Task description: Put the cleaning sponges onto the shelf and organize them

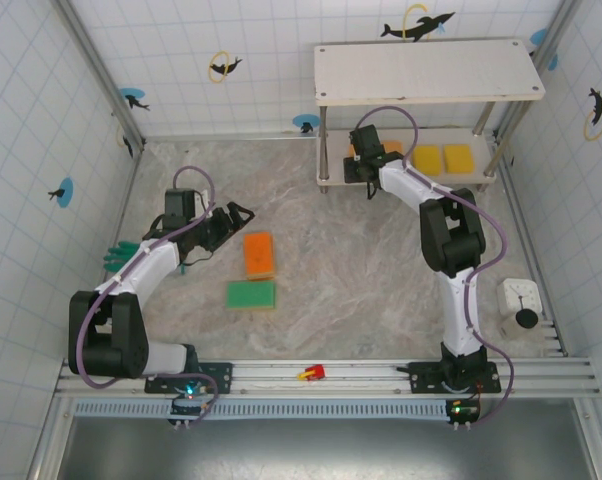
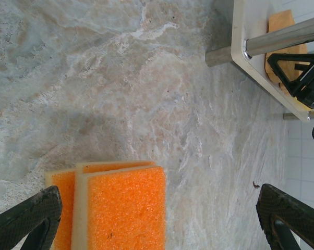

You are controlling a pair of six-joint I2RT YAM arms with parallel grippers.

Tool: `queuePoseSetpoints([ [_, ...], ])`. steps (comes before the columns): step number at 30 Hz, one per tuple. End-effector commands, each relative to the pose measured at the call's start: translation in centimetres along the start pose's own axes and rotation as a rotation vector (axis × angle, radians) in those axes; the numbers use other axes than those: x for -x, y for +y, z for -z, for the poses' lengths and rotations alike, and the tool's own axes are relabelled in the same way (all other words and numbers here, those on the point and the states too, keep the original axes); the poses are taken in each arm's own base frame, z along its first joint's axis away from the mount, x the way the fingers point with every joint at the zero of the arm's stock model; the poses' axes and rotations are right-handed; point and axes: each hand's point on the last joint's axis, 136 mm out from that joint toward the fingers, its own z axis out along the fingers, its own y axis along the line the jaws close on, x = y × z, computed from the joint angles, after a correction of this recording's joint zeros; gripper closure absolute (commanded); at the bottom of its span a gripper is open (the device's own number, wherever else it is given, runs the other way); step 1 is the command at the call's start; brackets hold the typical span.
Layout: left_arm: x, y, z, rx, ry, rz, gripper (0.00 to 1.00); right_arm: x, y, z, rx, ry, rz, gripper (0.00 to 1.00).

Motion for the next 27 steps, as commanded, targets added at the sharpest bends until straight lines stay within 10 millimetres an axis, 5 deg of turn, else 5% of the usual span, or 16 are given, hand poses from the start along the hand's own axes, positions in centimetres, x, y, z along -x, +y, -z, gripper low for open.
queuePoseSetpoints([
  [1, 0.2, 0.1, -0.1, 0.007, -0.007, -0.030, 0.03, 1.5, 0.6, -0.6, 0.008, -0.041, 0.001, 0.42],
  [27, 0.0, 0.2, -0.1, 0.006, -0.006, -0.032, 0.03, 1.5, 0.4, 1.1, 0.016, -0.058, -0.011, 0.28],
])
